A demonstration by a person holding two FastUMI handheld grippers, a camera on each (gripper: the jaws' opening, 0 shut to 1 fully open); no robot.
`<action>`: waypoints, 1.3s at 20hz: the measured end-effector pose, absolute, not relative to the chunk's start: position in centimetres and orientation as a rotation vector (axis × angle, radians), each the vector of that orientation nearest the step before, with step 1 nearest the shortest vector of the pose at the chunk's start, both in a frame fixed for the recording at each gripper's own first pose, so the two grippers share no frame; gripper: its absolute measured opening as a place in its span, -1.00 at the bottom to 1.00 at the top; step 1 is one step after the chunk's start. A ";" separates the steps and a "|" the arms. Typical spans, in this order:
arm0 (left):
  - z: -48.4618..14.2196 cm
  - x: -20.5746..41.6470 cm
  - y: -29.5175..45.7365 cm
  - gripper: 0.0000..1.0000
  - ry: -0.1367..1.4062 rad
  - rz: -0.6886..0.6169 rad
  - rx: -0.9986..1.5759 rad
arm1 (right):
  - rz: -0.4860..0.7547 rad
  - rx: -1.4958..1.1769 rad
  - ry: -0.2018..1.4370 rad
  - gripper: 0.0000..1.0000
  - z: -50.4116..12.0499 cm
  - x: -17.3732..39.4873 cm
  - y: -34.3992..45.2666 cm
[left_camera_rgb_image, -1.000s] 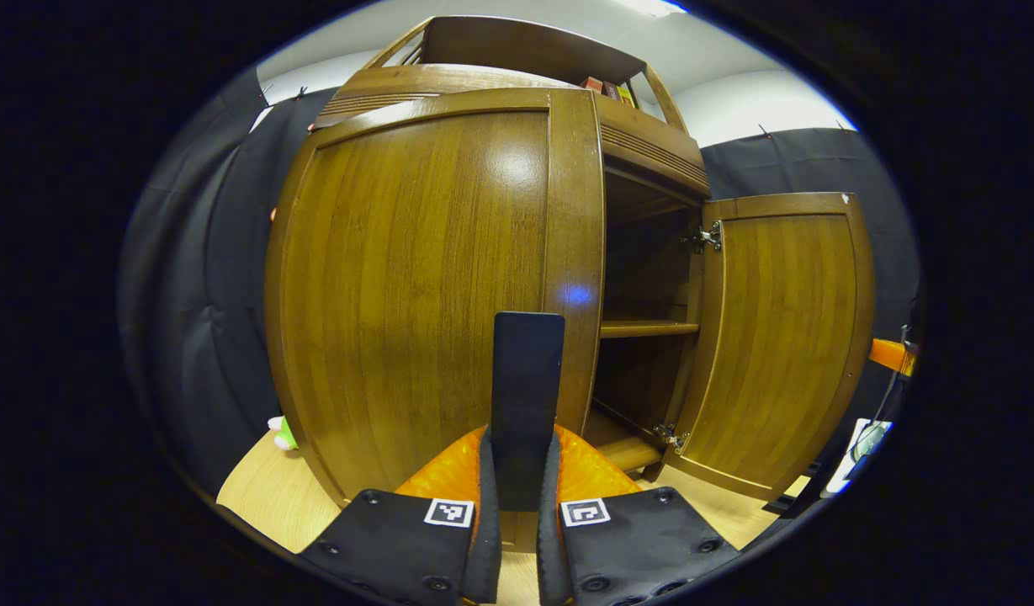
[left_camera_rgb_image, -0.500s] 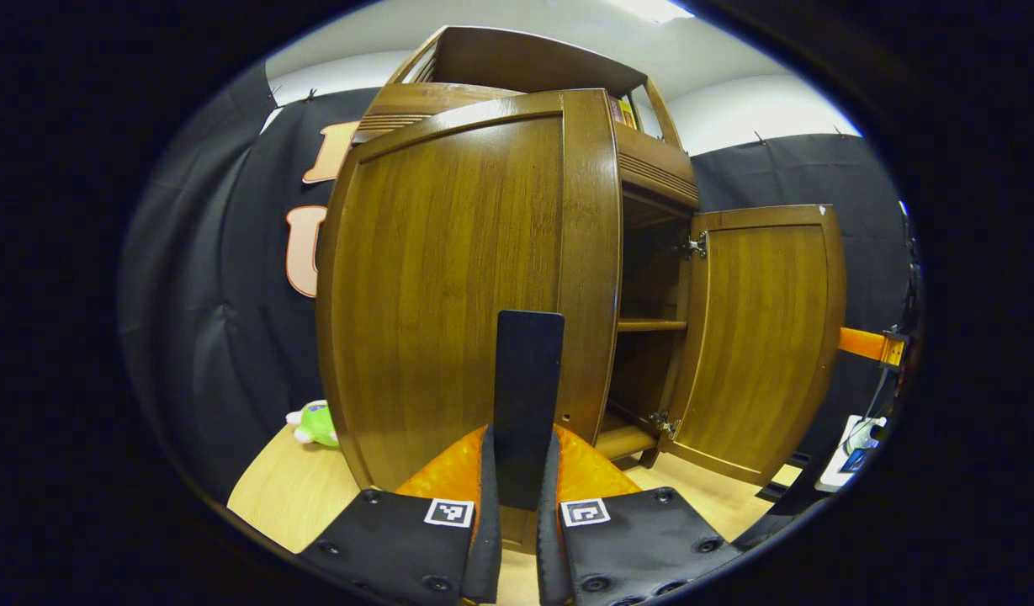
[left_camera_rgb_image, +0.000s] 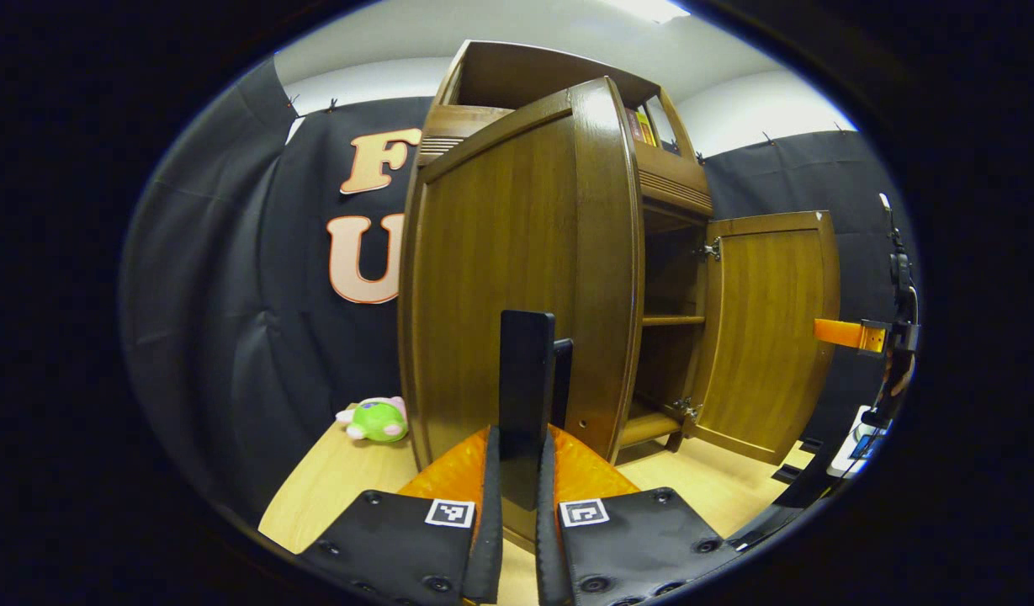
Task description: Open the right door of the double-door shoe cabinet with the right hand, and open the left door with the left hand.
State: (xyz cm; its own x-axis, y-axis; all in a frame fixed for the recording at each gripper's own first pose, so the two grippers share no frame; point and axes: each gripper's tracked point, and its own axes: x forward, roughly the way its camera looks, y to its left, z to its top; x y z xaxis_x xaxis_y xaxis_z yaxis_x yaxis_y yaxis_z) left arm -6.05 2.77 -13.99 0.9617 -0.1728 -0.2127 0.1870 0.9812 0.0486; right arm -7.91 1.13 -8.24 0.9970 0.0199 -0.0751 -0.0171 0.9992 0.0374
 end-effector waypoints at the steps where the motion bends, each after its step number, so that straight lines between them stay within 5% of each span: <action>1: -13.9 -6.3 3.5 -0.54 0.206 -0.171 0.075 | 0.025 0.034 0.075 -0.48 -8.2 -7.8 1.6; 4: -13.3 -6.8 5.5 -0.63 0.190 -0.133 0.079 | 0.044 0.026 0.075 -0.48 -8.2 -7.5 2.9; 5: -13.5 -6.9 6.3 -0.70 0.192 -0.122 0.085 | 0.050 0.025 0.076 -0.22 -8.3 -7.3 3.4; 6: -13.2 -7.2 6.9 -0.70 0.182 -0.118 0.080 | 0.056 0.026 0.079 -0.17 -8.4 -7.2 3.8; 7: -13.2 -7.3 7.5 -0.71 0.183 -0.116 0.071 | 0.061 0.028 0.082 -0.37 -8.5 -7.1 4.2; 13: -13.2 -7.5 8.2 -0.70 0.179 -0.130 0.058 | 0.074 0.020 0.091 -0.21 -8.8 -6.4 5.6; 15: -13.2 -7.8 8.4 -0.71 0.179 -0.130 0.061 | 0.076 0.027 0.088 0.11 -8.7 -6.1 6.0; 17: -13.0 -7.8 9.1 -0.70 0.177 -0.120 0.055 | 0.079 0.030 0.093 -0.14 -9.0 -5.7 6.3; 20: -13.1 -8.0 10.4 -0.71 0.181 -0.103 0.029 | 0.084 0.022 0.108 0.10 -9.7 -5.2 6.9; 22: -13.0 -8.1 11.0 -0.71 0.179 -0.096 0.006 | 0.087 0.016 0.114 0.69 -10.0 -4.8 7.3; 23: -13.1 -8.1 11.1 -0.71 0.179 -0.096 0.009 | 0.089 0.015 0.119 0.51 -10.2 -4.6 7.6; 24: -13.1 -8.1 11.3 -0.71 0.179 -0.095 0.018 | 0.094 0.014 0.121 0.79 -10.3 -4.5 7.8; 25: -13.2 -8.2 11.4 -0.71 0.181 -0.094 0.028 | 0.099 0.011 0.124 0.60 -10.3 -4.3 8.0; 26: -13.2 -8.2 11.4 -0.71 0.183 -0.094 0.031 | 0.106 0.008 0.125 0.65 -10.4 -4.3 8.3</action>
